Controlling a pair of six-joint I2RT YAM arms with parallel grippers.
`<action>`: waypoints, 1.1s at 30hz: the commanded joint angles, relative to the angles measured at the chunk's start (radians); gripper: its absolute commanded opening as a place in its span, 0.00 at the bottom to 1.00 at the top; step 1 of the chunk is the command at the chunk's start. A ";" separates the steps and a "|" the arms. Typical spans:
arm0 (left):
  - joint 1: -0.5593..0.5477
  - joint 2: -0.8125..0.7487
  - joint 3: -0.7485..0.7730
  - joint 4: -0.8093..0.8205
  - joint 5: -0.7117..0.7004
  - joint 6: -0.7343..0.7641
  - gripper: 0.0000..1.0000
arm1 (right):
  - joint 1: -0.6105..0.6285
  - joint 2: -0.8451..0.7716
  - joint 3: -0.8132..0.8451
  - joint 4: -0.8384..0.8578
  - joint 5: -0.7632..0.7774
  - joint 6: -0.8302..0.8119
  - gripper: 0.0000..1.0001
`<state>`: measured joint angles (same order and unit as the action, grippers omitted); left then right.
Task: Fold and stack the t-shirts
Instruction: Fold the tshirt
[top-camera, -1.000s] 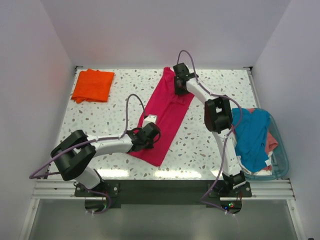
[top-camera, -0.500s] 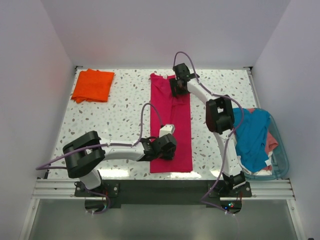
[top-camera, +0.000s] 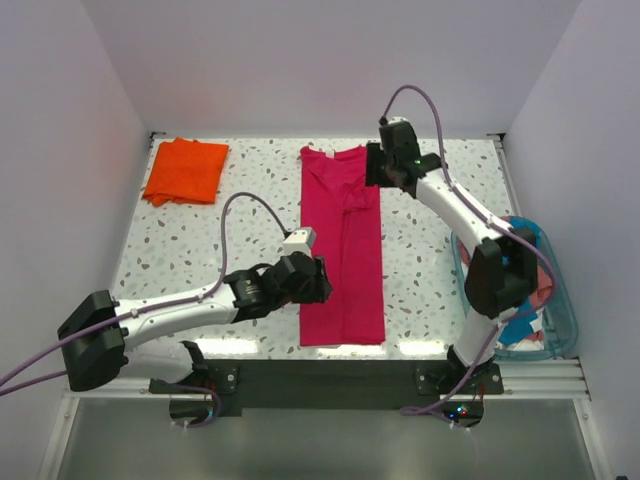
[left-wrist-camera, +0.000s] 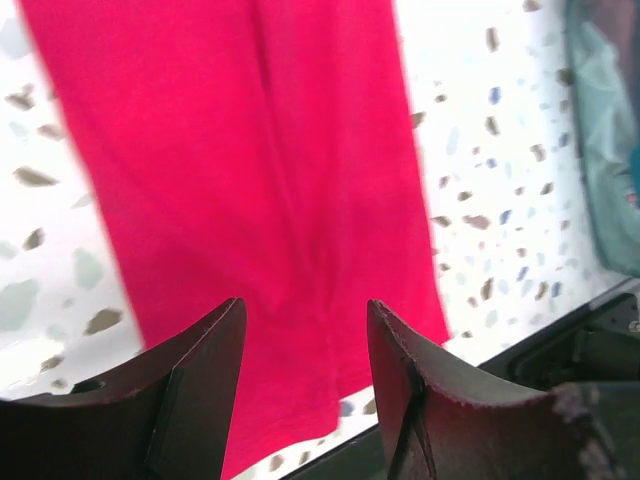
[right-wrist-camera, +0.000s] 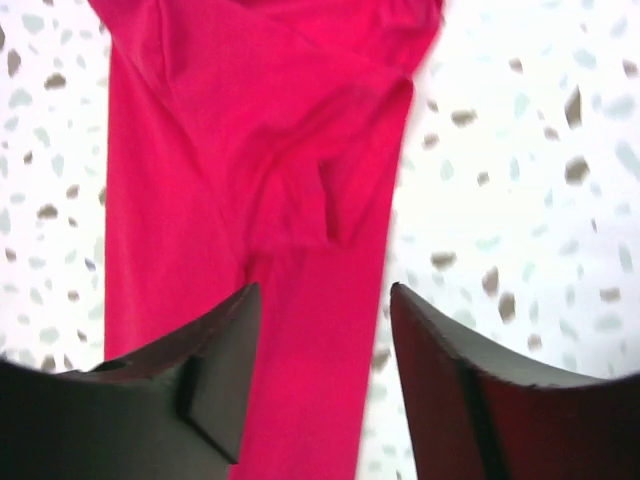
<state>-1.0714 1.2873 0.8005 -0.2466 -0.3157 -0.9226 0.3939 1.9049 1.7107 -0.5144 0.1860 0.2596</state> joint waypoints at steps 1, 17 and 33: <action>0.028 -0.052 -0.105 -0.023 0.061 0.033 0.56 | 0.023 -0.223 -0.250 0.013 0.010 0.162 0.55; 0.001 -0.131 -0.330 0.075 0.271 0.004 0.56 | 0.298 -1.021 -1.149 -0.177 -0.141 0.484 0.51; -0.048 -0.080 -0.392 0.072 0.207 -0.111 0.52 | 0.461 -0.965 -1.315 -0.001 -0.189 0.671 0.51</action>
<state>-1.1072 1.1793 0.4397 -0.1875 -0.0937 -1.0096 0.8452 0.9306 0.4137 -0.5961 0.0044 0.8692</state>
